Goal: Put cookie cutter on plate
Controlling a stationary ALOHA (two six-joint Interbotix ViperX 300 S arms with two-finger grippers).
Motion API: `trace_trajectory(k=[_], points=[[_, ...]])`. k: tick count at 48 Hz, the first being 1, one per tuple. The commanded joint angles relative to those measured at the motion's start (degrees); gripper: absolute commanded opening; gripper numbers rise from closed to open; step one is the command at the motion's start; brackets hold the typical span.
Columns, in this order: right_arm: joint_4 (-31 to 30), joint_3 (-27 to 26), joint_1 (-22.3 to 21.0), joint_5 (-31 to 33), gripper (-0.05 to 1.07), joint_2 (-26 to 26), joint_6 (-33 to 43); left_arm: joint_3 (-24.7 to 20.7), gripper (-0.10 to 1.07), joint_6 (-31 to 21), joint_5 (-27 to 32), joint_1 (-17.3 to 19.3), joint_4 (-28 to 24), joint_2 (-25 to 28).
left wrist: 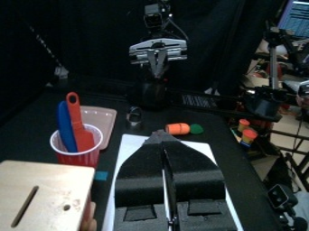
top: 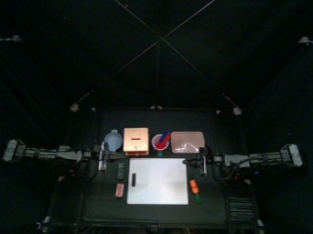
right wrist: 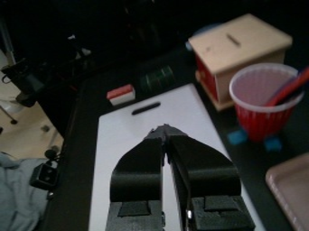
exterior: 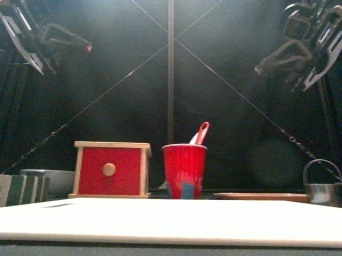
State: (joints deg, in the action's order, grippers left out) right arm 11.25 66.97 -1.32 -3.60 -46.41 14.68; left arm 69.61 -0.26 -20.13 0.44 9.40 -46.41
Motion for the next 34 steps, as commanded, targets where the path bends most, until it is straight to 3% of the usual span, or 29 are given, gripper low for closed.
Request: trace_trajectory(k=[1, 11, 20, 26, 34], points=[[0.26, -2.55, -0.44, 6.77, 0.02, -0.7, 1.05, -1.76, -0.03, 0.18, -1.41, 0.18, 0.18, 1.76], [-0.62, -6.77, -6.68, 26.02, 0.03, -3.96, 1.85, -1.49, -0.03, 0.09, -4.75, 0.35, 0.26, 2.9], [-0.62, -7.21, -11.43, 35.68, 0.08, -4.75, 1.85, -1.14, -0.03, 0.0, -4.75, 0.44, 0.79, 2.99], [-0.62, -6.15, -13.27, 38.23, 0.26, -4.75, 1.93, -0.79, -0.03, 0.09, -4.83, 0.44, 1.14, 2.99], [-1.41, -3.08, -14.15, 38.32, 0.66, -4.22, 1.85, -0.09, -0.02, 0.09, -4.83, 0.44, 1.14, 2.99]])
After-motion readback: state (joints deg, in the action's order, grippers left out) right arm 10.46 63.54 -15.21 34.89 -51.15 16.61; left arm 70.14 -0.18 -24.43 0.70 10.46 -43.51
